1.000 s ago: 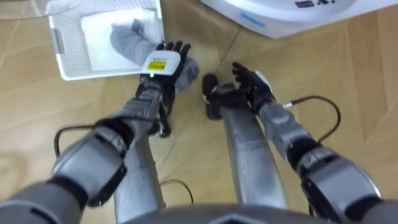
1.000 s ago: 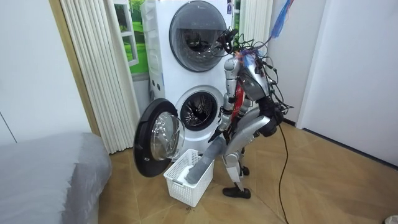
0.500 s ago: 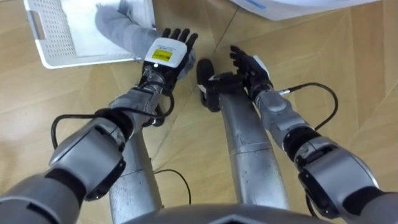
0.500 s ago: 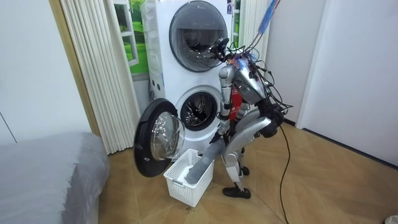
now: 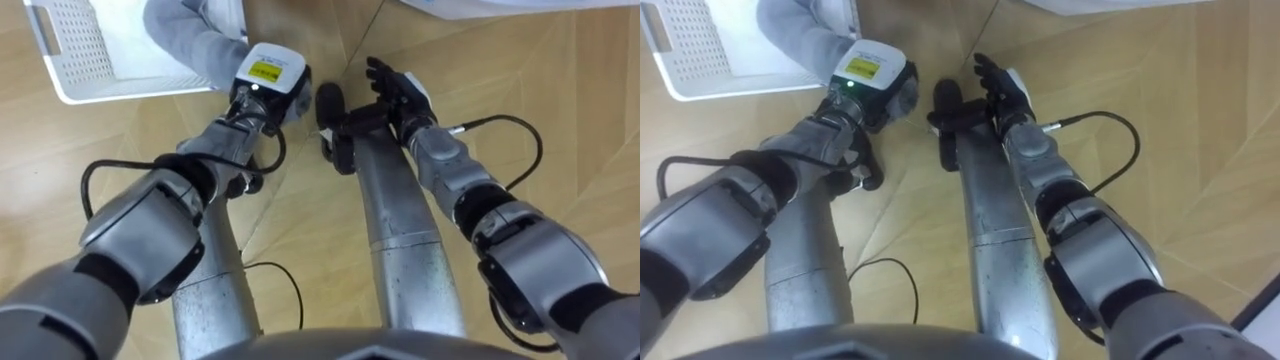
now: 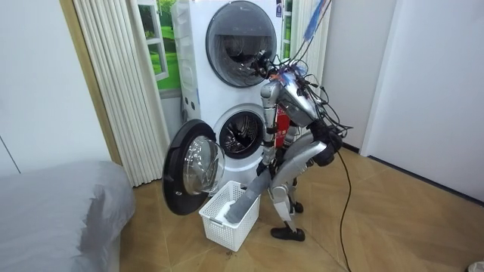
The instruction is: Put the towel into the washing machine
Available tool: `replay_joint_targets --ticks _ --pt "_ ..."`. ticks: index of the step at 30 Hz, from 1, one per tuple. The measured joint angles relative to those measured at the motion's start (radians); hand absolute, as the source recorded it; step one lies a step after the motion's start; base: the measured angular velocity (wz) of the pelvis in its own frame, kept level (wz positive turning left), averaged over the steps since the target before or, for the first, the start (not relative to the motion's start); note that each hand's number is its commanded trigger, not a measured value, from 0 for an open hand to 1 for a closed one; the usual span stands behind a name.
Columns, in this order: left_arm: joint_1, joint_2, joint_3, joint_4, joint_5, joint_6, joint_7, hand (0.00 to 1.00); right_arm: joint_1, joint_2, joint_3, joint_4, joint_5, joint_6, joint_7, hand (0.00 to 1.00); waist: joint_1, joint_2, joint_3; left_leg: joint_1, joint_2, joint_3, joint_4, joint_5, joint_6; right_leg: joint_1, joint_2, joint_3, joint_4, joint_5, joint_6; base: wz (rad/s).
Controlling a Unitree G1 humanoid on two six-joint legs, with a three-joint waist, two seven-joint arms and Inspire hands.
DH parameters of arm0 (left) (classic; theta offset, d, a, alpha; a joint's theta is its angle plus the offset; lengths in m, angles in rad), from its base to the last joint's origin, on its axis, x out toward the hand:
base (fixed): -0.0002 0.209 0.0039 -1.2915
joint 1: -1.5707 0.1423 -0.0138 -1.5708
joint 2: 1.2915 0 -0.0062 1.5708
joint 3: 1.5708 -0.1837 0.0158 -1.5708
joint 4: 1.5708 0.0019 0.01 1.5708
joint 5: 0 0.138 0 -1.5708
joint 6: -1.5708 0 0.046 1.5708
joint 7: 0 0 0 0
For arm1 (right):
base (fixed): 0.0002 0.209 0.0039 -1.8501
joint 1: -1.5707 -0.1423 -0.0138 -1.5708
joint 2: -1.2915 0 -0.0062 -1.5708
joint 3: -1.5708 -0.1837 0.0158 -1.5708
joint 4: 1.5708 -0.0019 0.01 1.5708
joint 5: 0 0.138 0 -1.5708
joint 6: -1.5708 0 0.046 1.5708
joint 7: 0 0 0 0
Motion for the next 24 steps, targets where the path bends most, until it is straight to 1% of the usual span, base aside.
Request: replay_joint_targets --ticks 5,7,9,13,15,16,18,19,21,23,24 --pt "0.001 0.003 -0.004 0.004 -0.006 0.006 -0.044 1.00 -0.003 0.003 0.000 0.004 0.001 0.001 0.008 0.00 -0.004 -0.003 0.0014 0.003 0.000 0.002 -0.003 -0.002 0.002 0.003 0.001 0.001 -0.005 -0.004 0.002 -0.01" --pt "0.003 0.003 -0.019 0.012 -0.010 0.006 -0.057 1.00 -0.003 0.004 0.003 0.014 0.003 0.001 0.008 0.00 -0.004 -0.003 0.0015 0.015 -0.003 0.001 -0.008 -0.002 0.002 0.014 0.001 0.004 -0.008 -0.004 0.004 0.00" --pt "0.014 0.003 -0.020 0.019 -0.010 0.003 -0.069 1.00 -0.003 0.000 0.018 0.040 0.024 0.001 0.007 0.00 -0.005 -0.003 0.0015 0.042 -0.009 0.000 -0.014 -0.003 0.001 0.038 -0.001 0.008 -0.009 -0.009 0.007 0.02" --pt "0.034 0.004 -0.019 0.025 -0.013 0.001 -0.080 1.00 0.009 -0.003 0.039 0.064 0.034 0.001 0.008 0.00 -0.007 -0.003 0.0015 0.094 -0.011 -0.002 -0.024 -0.004 0.001 0.091 -0.006 0.002 -0.016 -0.015 0.007 0.04" --pt "0.048 0.009 -0.017 0.040 -0.031 -0.007 -0.084 1.00 0.034 -0.001 0.041 0.073 0.037 0.002 0.017 0.00 -0.003 -0.003 0.0014 0.156 -0.010 -0.005 -0.049 -0.004 0.001 0.160 -0.006 -0.006 -0.047 -0.014 0.006 -0.02" --pt "0.055 0.009 -0.016 0.040 -0.031 -0.010 -0.084 1.00 0.041 -0.001 0.040 0.072 0.037 0.002 0.018 0.00 -0.003 -0.003 0.0014 0.174 -0.010 -0.005 -0.055 -0.004 0.001 0.177 -0.006 -0.007 -0.052 -0.014 0.006 0.00" --pt "0.084 0.012 -0.012 0.036 -0.030 -0.027 -0.083 1.00 0.076 -0.003 0.039 0.071 0.033 0.001 0.017 0.00 0.010 -0.003 0.0012 0.253 -0.014 0.003 -0.107 0.003 0.000 0.254 -0.007 -0.007 -0.100 -0.007 0.010 0.00" --pt "0.090 0.011 -0.009 0.036 -0.030 -0.032 -0.081 1.00 0.084 -0.007 0.039 0.072 0.034 0.001 0.017 0.00 0.013 -0.003 0.0011 0.272 -0.016 0.004 -0.120 0.006 -0.001 0.272 -0.007 -0.007 -0.113 -0.005 0.012 0.00" --pt "0.105 0.009 0.017 0.037 -0.031 -0.047 -0.061 1.00 0.110 -0.009 0.039 0.068 0.033 0.002 0.016 0.00 0.023 -0.002 0.0003 0.341 -0.026 0.004 -0.179 0.022 -0.002 0.342 -0.010 -0.009 -0.165 0.005 0.016 0.07" --pt "0.109 0.009 0.040 0.037 -0.054 -0.050 -0.032 1.00 0.113 -0.007 0.039 0.063 0.024 0.003 0.014 0.00 0.029 -0.002 -0.0006 0.385 -0.028 0.004 -0.214 0.034 -0.002 0.390 -0.009 -0.013 -0.202 0.013 0.017 0.04" --pt "0.113 0.007 0.063 0.037 -0.067 -0.055 -0.010 1.00 0.114 -0.006 0.039 0.063 0.013 0.002 0.009 0.00 0.037 -0.002 -0.0007 0.419 -0.029 0.004 -0.231 0.035 -0.003 0.425 -0.010 -0.018 -0.219 0.013 0.018 0.00"
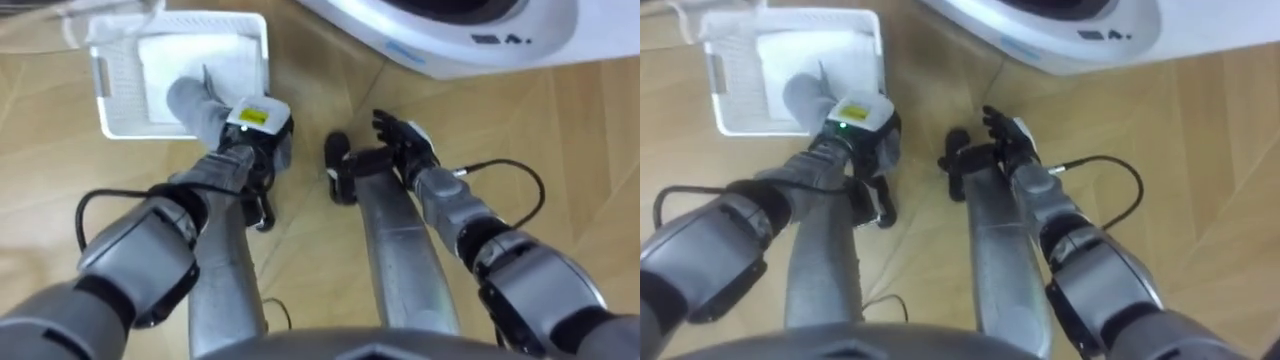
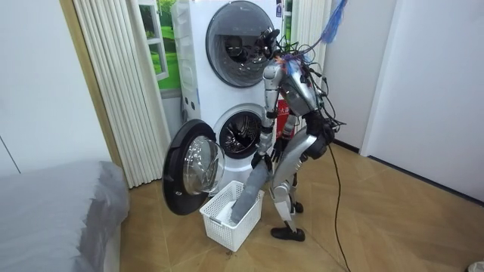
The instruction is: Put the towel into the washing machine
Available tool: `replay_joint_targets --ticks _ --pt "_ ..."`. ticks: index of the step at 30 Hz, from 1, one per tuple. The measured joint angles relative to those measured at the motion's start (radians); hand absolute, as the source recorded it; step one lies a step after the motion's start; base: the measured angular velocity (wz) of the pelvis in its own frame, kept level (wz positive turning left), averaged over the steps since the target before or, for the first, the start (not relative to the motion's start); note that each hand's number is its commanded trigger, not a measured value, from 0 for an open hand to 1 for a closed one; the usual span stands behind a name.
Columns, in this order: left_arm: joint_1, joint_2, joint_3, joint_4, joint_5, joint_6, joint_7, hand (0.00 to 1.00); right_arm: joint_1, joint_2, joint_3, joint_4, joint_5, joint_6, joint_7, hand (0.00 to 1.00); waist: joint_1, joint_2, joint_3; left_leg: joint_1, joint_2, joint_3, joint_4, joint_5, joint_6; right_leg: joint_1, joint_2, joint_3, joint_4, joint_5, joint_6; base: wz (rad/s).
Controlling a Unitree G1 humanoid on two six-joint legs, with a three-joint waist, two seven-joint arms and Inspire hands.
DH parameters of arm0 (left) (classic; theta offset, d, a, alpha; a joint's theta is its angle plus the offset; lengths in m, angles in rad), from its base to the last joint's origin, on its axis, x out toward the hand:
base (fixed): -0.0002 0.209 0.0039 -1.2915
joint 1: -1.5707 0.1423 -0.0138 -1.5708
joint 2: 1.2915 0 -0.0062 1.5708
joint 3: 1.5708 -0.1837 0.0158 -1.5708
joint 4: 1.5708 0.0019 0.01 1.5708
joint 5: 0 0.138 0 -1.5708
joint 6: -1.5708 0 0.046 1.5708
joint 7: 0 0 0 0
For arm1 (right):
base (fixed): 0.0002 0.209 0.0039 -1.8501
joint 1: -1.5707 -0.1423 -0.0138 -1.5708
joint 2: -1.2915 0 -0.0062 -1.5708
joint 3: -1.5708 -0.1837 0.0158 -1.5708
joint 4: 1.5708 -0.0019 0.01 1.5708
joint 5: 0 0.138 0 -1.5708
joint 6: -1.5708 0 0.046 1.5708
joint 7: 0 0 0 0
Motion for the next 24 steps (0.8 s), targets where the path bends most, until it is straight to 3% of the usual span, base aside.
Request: replay_joint_targets --ticks 3,9,13,15,16,17,18,22,24 --pt "0.002 0.002 0.076 -0.021 -0.012 -0.020 0.061 1.00 0.001 -0.008 -0.001 -0.034 -0.046 -0.001 -0.013 0.00 0.030 0.000 -0.0014 0.064 0.000 0.002 -0.033 0.003 0.001 0.068 -0.002 -0.010 -0.035 0.000 0.002 0.04" --pt "0.028 0.027 0.160 -0.141 -0.042 -0.038 0.194 1.00 0.015 -0.034 0.000 -0.145 -0.106 -0.002 -0.018 0.00 0.045 0.000 -0.0032 0.181 -0.026 0.005 -0.108 0.033 0.012 0.193 -0.036 -0.048 -0.094 -0.002 0.012 0.20" --pt "0.088 0.033 0.166 -0.277 -0.177 -0.052 0.227 1.00 0.055 -0.067 -0.001 -0.215 -0.123 -0.002 -0.025 0.00 0.059 0.000 -0.0204 0.218 -0.048 0.018 -0.169 0.065 0.025 0.229 -0.061 -0.052 -0.130 0.005 0.025 0.22" --pt "0.125 0.032 0.166 -0.352 -0.356 -0.061 0.211 1.00 0.078 -0.081 0.000 -0.247 -0.147 -0.001 -0.023 0.00 0.071 0.001 -0.0334 0.221 -0.048 0.029 -0.192 0.073 0.032 0.234 -0.065 -0.057 -0.147 0.014 0.030 0.09" --pt "0.133 0.033 0.166 -0.362 -0.408 -0.061 0.199 1.00 0.079 -0.079 0.001 -0.247 -0.148 0.000 -0.020 0.00 0.076 0.001 -0.0355 0.222 -0.048 0.029 -0.195 0.074 0.033 0.236 -0.066 -0.057 -0.150 0.016 0.031 0.00" --pt "0.148 0.033 0.164 -0.373 -0.527 -0.061 0.157 1.00 0.089 -0.078 0.002 -0.254 -0.154 0.000 -0.015 0.00 0.077 0.001 -0.0365 0.232 -0.048 0.029 -0.201 0.076 0.035 0.246 -0.069 -0.065 -0.155 0.018 0.032 0.05" --pt "0.166 0.031 0.160 -0.375 -0.633 -0.061 0.108 1.00 0.108 -0.079 -0.001 -0.261 -0.163 -0.001 -0.010 0.00 0.077 0.000 -0.0468 0.238 -0.048 0.029 -0.206 0.077 0.036 0.253 -0.071 -0.068 -0.160 0.018 0.033 0.08" --pt "0.195 0.025 0.157 -0.390 -0.970 -0.057 -0.064 1.00 0.124 -0.080 -0.003 -0.264 -0.180 0.002 0.005 0.00 0.082 -0.002 -0.0484 0.252 -0.062 0.020 -0.231 0.093 0.041 0.272 -0.085 -0.077 -0.172 0.020 0.038 0.15" --pt "0.224 0.024 0.155 -0.394 -1.153 -0.057 -0.198 1.00 0.127 -0.078 -0.009 -0.273 -0.222 0.002 0.025 0.00 0.087 -0.002 -0.0491 0.262 -0.065 0.021 -0.239 0.098 0.043 0.282 -0.087 -0.078 -0.179 0.023 0.041 0.03"
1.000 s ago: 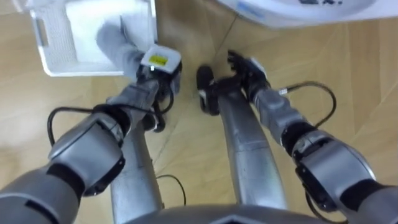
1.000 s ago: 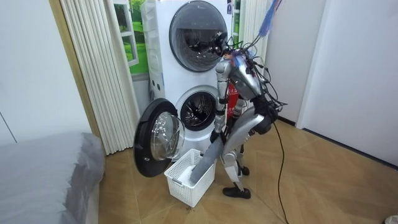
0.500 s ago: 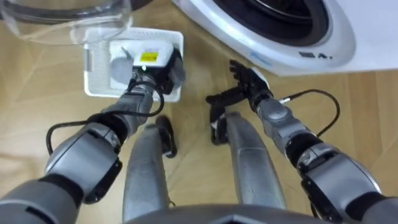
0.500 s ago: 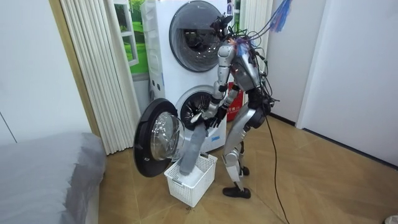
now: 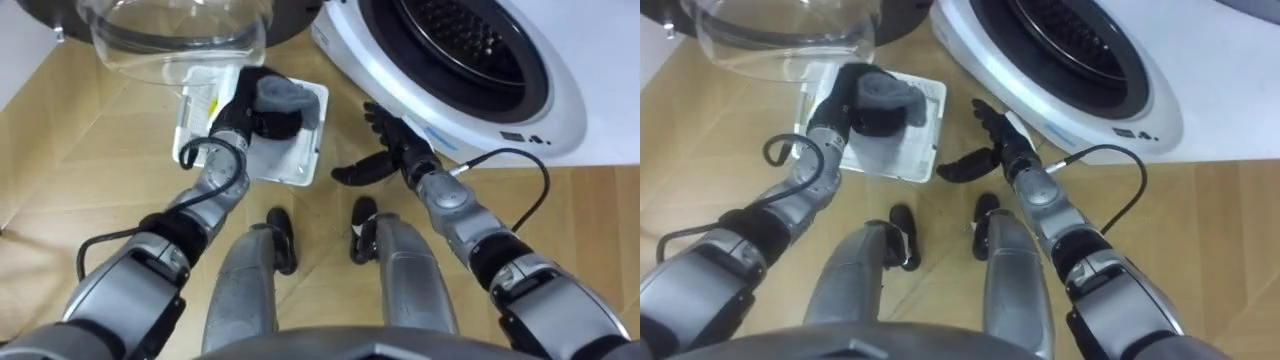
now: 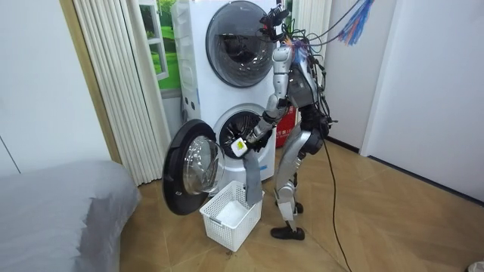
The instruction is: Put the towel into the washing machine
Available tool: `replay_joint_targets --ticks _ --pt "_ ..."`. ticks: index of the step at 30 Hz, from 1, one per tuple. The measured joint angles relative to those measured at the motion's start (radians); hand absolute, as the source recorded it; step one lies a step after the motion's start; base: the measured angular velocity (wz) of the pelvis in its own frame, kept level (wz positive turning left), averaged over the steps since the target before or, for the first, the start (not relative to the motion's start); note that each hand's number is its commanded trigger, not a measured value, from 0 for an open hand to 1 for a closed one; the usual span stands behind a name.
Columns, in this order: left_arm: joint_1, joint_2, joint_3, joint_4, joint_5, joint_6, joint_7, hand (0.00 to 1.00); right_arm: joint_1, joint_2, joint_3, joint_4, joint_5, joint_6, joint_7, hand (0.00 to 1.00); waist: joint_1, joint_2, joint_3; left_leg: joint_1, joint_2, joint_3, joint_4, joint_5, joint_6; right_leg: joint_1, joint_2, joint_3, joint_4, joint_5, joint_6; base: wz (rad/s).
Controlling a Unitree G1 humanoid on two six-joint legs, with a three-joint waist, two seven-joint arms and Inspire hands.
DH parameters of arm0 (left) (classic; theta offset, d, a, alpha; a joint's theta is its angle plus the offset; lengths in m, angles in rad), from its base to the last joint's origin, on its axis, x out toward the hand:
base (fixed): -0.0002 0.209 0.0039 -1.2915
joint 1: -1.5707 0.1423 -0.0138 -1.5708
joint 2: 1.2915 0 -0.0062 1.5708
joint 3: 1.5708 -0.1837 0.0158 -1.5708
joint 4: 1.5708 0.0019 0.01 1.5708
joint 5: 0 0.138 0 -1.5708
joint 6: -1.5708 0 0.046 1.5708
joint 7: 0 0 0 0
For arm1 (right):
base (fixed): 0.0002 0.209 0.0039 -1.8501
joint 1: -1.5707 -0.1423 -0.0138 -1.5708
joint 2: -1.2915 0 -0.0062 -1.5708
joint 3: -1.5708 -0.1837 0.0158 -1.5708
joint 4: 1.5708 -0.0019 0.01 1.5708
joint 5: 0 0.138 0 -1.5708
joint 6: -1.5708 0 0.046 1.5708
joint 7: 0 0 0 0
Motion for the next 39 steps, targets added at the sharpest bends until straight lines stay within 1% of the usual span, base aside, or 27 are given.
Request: replay_joint_targets --ticks 1,3,5,6,7,8,9,10,11,12,15,16,18,19,21,23,25,26,27,28,30,33,35,37,38,39 --pt "0.006 0.001 -0.001 0.000 -0.038 0.001 -0.028 1.00 0.001 0.000 0.000 0.000 -0.002 0.000 0.008 0.00 0.000 0.001 -0.0009 0.003 0.001 0.000 -0.002 0.000 0.000 0.006 0.001 -0.001 -0.005 0.001 0.000 0.00" --pt "0.012 0.007 -0.022 -0.001 -0.211 0.001 -0.137 1.00 -0.004 -0.005 0.000 0.004 0.004 0.000 0.026 0.00 0.004 -0.002 -0.0063 0.007 0.002 0.002 -0.013 0.005 0.001 0.013 0.003 -0.003 -0.019 0.010 0.002 0.04" --pt "0.012 0.012 -0.036 -0.003 -0.279 0.002 -0.196 1.00 -0.009 -0.007 0.000 0.006 0.005 0.000 0.031 0.00 0.005 0.000 -0.0082 0.009 0.002 0.003 -0.020 0.011 0.004 0.017 0.004 -0.006 -0.029 0.018 0.002 0.00" --pt "0.012 0.013 -0.036 -0.007 -0.290 0.002 -0.235 1.00 -0.010 -0.008 -0.001 0.009 0.002 -0.001 0.032 0.00 0.005 0.001 -0.0085 0.010 0.001 0.004 -0.024 0.013 0.005 0.018 0.003 -0.007 -0.031 0.021 0.004 0.00" --pt "0.012 0.011 -0.036 -0.008 -0.295 0.002 -0.256 1.00 -0.010 -0.009 -0.001 0.011 0.001 -0.001 0.031 0.00 0.006 0.001 -0.0085 0.010 0.001 0.004 -0.024 0.013 0.005 0.018 0.003 -0.009 -0.031 0.021 0.004 0.00" --pt "0.012 0.012 -0.036 -0.009 -0.320 0.006 -0.294 1.00 -0.010 -0.009 -0.001 0.019 0.000 0.000 0.033 0.00 0.008 0.001 -0.0088 0.010 0.001 0.003 -0.024 0.013 0.006 0.019 0.004 -0.011 -0.037 0.021 0.004 0.00" --pt "0.015 0.016 -0.036 -0.010 -0.342 0.014 -0.323 1.00 -0.009 -0.009 -0.001 0.028 -0.003 0.002 0.040 0.00 0.010 0.005 -0.0111 0.011 0.003 0.001 -0.025 0.013 0.006 0.023 0.007 -0.014 -0.046 0.026 0.003 0.00" --pt "0.019 0.018 -0.037 -0.015 -0.355 0.018 -0.336 1.00 -0.009 -0.009 -0.001 0.029 -0.009 0.007 0.042 0.00 0.010 0.005 -0.0114 0.011 0.003 0.001 -0.025 0.013 0.006 0.023 0.007 -0.014 -0.047 0.026 0.003 0.00" --pt "0.024 0.027 -0.037 -0.023 -0.380 0.031 -0.361 1.00 -0.009 -0.009 -0.001 0.029 -0.024 0.013 0.043 0.00 0.010 0.006 -0.0117 0.011 0.003 -0.001 -0.025 0.013 0.006 0.023 0.007 -0.013 -0.047 0.026 0.003 0.00" --pt "0.032 0.036 -0.039 -0.041 -0.403 0.048 -0.377 1.00 -0.009 -0.010 -0.002 0.027 -0.032 0.018 0.048 0.00 0.007 0.007 -0.0122 0.011 0.003 -0.002 -0.026 0.013 0.006 0.022 0.007 -0.012 -0.048 0.026 0.003 0.00" --pt "0.043 0.043 -0.039 -0.056 -0.441 0.054 -0.412 1.00 -0.005 -0.016 -0.002 0.020 -0.035 0.018 0.064 0.00 0.009 0.010 -0.0146 0.011 0.003 -0.001 -0.025 0.013 0.006 0.023 0.006 -0.009 -0.048 0.027 0.004 0.00" --pt "0.043 0.044 -0.037 -0.056 -0.442 0.059 -0.427 1.00 0.002 -0.024 -0.002 0.006 -0.037 0.017 0.072 0.00 0.010 0.014 -0.0167 0.011 0.003 -0.001 -0.020 0.013 0.006 0.023 0.006 -0.007 -0.046 0.027 0.005 0.00" --pt "0.043 0.046 -0.030 -0.057 -0.462 0.073 -0.452 1.00 0.013 -0.030 -0.002 0.002 -0.038 0.017 0.083 0.00 0.012 0.025 -0.0234 0.012 0.003 -0.001 -0.019 0.013 0.006 0.023 0.006 -0.007 -0.042 0.027 0.005 0.00" --pt "0.043 0.046 -0.028 -0.060 -0.464 0.073 -0.456 1.00 0.016 -0.030 -0.002 0.002 -0.038 0.017 0.083 0.00 0.013 0.028 -0.0245 0.012 0.004 -0.001 -0.020 0.013 0.006 0.023 0.006 -0.007 -0.042 0.028 0.005 0.00" --pt "0.043 0.045 -0.016 -0.108 -0.469 0.075 -0.477 1.00 0.021 -0.029 -0.004 0.002 -0.042 0.017 0.086 0.00 0.025 0.035 -0.0233 0.013 0.005 0.000 -0.025 0.013 0.006 0.022 0.007 -0.006 -0.045 0.028 0.004 0.00" --pt "0.043 0.044 0.000 -0.164 -0.479 0.075 -0.509 1.00 0.024 -0.028 -0.025 0.002 -0.057 0.017 0.096 0.00 0.036 0.038 -0.0241 0.013 0.005 0.001 -0.028 0.014 0.005 0.022 0.007 -0.006 -0.047 0.029 0.003 0.00" --pt "0.043 0.043 0.011 -0.211 -0.534 0.074 -0.543 1.00 0.025 -0.023 -0.035 0.002 -0.078 0.017 0.099 0.00 0.039 0.040 -0.0242 0.016 0.005 0.002 -0.029 0.014 0.005 0.025 0.008 -0.006 -0.047 0.029 0.002 0.00" --pt "0.043 0.041 0.021 -0.237 -0.579 0.071 -0.566 1.00 0.025 -0.023 -0.036 0.002 -0.079 0.017 0.105 0.00 0.044 0.040 -0.0241 0.016 0.006 0.003 -0.029 0.015 0.005 0.025 0.009 -0.004 -0.048 0.030 0.002 -0.03" --pt "0.042 0.037 0.025 -0.256 -0.599 0.071 -0.572 1.00 0.025 -0.023 -0.044 0.000 -0.078 0.015 0.105 0.00 0.045 0.040 -0.0241 0.016 0.006 0.003 -0.028 0.015 0.005 0.025 0.010 -0.003 -0.050 0.031 0.002 -0.04" --pt "0.042 0.037 0.026 -0.262 -0.599 0.071 -0.572 1.00 0.025 -0.024 -0.050 -0.001 -0.078 0.014 0.106 0.00 0.045 0.040 -0.0241 0.015 0.007 0.003 -0.029 0.015 0.005 0.025 0.012 -0.003 -0.052 0.032 0.003 -0.08" --pt "0.043 0.037 0.028 -0.283 -0.597 0.071 -0.577 1.00 0.029 -0.025 -0.069 -0.003 -0.080 0.014 0.106 0.00 0.053 0.040 -0.0240 0.009 0.019 0.005 -0.030 0.014 0.005 0.025 0.025 -0.001 -0.075 0.045 0.001 -0.13" --pt "0.043 0.036 0.043 -0.289 -0.596 0.071 -0.593 1.00 0.041 -0.027 -0.080 -0.002 -0.101 0.014 0.103 0.00 0.058 0.040 -0.0238 0.005 0.020 0.005 -0.029 0.015 0.004 0.024 0.028 0.000 -0.079 0.046 0.001 -0.02" --pt "0.043 0.041 0.045 -0.319 -0.596 0.072 -0.594 1.00 0.044 -0.027 -0.083 -0.001 -0.113 0.015 0.106 0.00 0.060 0.040 -0.0238 0.000 0.020 0.004 -0.029 0.015 0.004 0.020 0.028 -0.002 -0.080 0.046 0.001 0.00" --pt "0.043 0.042 0.052 -0.349 -0.597 0.072 -0.601 1.00 0.044 -0.021 -0.098 -0.001 -0.122 0.016 0.113 0.00 0.061 0.040 -0.0238 -0.002 0.020 0.003 -0.030 0.015 0.004 0.019 0.028 -0.002 -0.081 0.047 0.001 0.00" --pt "0.043 0.040 0.060 -0.362 -0.597 0.072 -0.605 1.00 0.044 -0.010 -0.115 0.000 -0.124 0.017 0.117 0.00 0.060 0.040 -0.0238 -0.002 0.020 0.004 -0.030 0.015 0.004 0.019 0.028 -0.001 -0.082 0.047 0.002 0.00" --pt "0.043 0.036 0.072 -0.369 -0.597 0.072 -0.612 1.00 0.042 -0.001 -0.130 0.000 -0.125 0.017 0.118 1.00 0.058 0.040 -0.0237 -0.002 0.020 0.004 -0.031 0.015 0.004 0.019 0.029 -0.001 -0.082 0.046 0.002 0.00"
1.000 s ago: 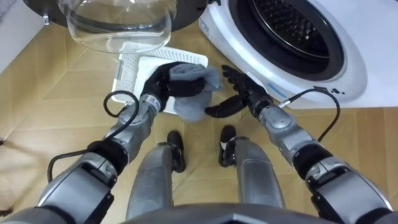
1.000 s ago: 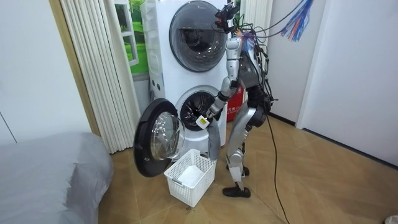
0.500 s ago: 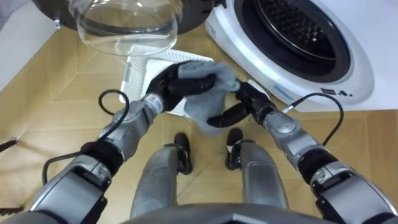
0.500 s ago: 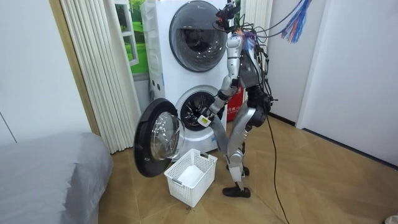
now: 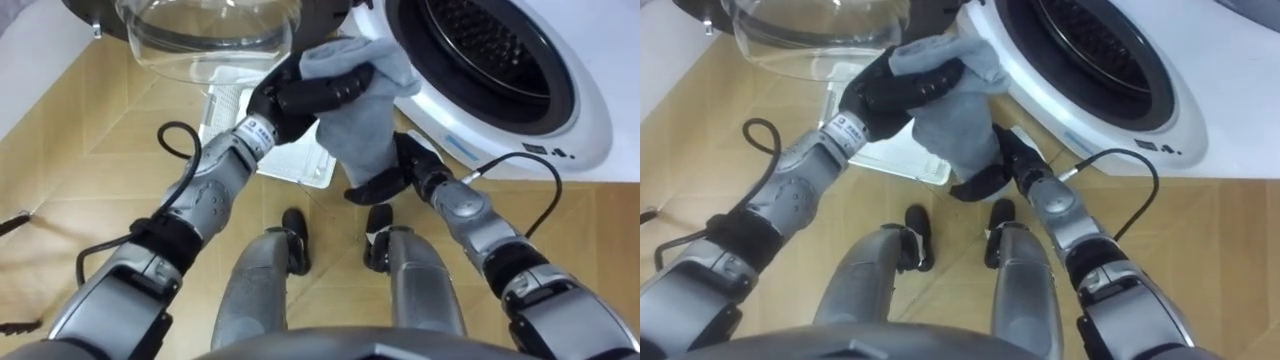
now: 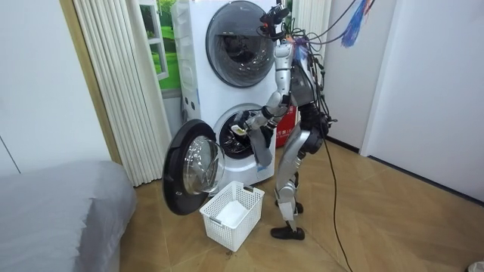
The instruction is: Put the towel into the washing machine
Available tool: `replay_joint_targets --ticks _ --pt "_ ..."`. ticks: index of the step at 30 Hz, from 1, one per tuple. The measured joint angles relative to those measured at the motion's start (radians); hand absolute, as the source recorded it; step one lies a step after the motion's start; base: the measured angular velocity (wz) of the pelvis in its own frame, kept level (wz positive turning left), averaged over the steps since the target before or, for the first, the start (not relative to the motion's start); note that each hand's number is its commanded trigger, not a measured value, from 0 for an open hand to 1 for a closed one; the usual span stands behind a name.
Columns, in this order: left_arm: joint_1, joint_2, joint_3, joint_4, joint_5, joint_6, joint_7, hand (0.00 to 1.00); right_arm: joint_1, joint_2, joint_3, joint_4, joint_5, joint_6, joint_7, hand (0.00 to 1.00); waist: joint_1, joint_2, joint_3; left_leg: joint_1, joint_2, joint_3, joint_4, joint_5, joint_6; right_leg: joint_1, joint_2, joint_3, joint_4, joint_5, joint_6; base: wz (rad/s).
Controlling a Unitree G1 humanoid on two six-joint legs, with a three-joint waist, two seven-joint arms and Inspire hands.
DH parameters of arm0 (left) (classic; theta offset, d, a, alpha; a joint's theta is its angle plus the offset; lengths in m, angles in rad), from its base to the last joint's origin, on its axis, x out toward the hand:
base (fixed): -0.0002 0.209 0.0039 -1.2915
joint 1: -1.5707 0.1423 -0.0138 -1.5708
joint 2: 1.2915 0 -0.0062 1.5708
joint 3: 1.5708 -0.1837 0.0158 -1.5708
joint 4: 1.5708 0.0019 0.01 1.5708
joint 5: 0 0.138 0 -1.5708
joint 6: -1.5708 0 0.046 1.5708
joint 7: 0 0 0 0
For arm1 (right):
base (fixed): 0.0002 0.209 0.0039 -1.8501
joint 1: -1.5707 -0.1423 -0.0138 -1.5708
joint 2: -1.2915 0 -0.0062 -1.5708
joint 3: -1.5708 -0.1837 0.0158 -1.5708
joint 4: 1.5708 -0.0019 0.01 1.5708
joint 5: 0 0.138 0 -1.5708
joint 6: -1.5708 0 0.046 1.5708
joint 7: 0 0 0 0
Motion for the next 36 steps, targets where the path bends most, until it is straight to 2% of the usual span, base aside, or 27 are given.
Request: replay_joint_targets --ticks 7,13,20,25,26,27,31,36 --pt "0.000 -0.006 0.014 -0.004 -0.059 0.006 -0.018 1.00 0.006 0.014 -0.014 -0.010 0.002 0.002 -0.001 1.00 0.002 0.000 0.0000 0.000 0.000 -0.002 0.001 0.000 0.000 0.000 0.007 0.001 -0.002 0.000 0.000 0.00" --pt "0.007 -0.041 0.007 -0.004 -0.060 0.020 -0.018 1.00 0.014 0.014 -0.013 -0.022 -0.023 0.029 -0.006 1.00 0.007 0.000 -0.0002 0.003 -0.002 -0.001 -0.003 0.000 0.000 0.003 0.010 -0.004 -0.014 0.004 0.002 0.00" --pt "0.081 -0.044 -0.010 0.001 -0.097 0.029 -0.033 1.00 0.016 -0.003 0.011 -0.024 -0.079 0.096 -0.013 1.00 0.004 -0.001 -0.0003 0.005 -0.004 0.012 -0.009 0.001 -0.001 -0.003 0.010 0.004 -0.005 0.004 0.002 -0.02" --pt "0.119 -0.038 -0.018 0.001 -0.121 0.030 -0.035 1.00 0.017 -0.005 0.021 -0.024 -0.136 0.118 0.001 1.00 0.002 -0.001 -0.0004 0.003 -0.004 0.014 -0.009 0.001 -0.001 -0.007 0.010 0.005 -0.011 0.004 0.001 -0.01" --pt "0.121 -0.033 -0.025 0.001 -0.127 0.029 -0.035 0.55 0.017 -0.005 0.021 -0.024 -0.144 0.121 0.002 1.00 0.002 -0.001 -0.0006 0.003 -0.004 0.015 -0.008 0.001 -0.001 -0.006 0.010 0.005 -0.010 0.004 0.001 0.00" --pt "0.124 -0.030 -0.030 0.001 -0.136 0.029 -0.036 0.00 0.017 -0.005 0.022 -0.024 -0.145 0.122 0.006 1.00 0.002 -0.002 -0.0006 0.003 -0.004 0.016 -0.008 0.001 -0.001 -0.006 0.010 0.006 -0.010 0.004 0.001 0.00" --pt "0.134 -0.025 -0.033 0.009 -0.156 0.027 -0.047 0.00 0.018 -0.004 0.023 -0.024 -0.144 0.125 0.010 1.00 0.002 -0.002 -0.0007 0.003 -0.003 0.018 -0.007 0.001 -0.001 -0.006 0.010 0.005 -0.006 0.004 0.001 0.00" --pt "0.156 -0.004 -0.029 0.023 -0.152 0.017 -0.055 0.00 0.029 -0.018 0.021 -0.023 -0.130 0.132 -0.004 1.00 0.014 -0.002 -0.0006 0.005 -0.005 0.020 -0.010 0.001 -0.001 -0.010 0.008 0.007 0.001 0.003 0.001 0.00"
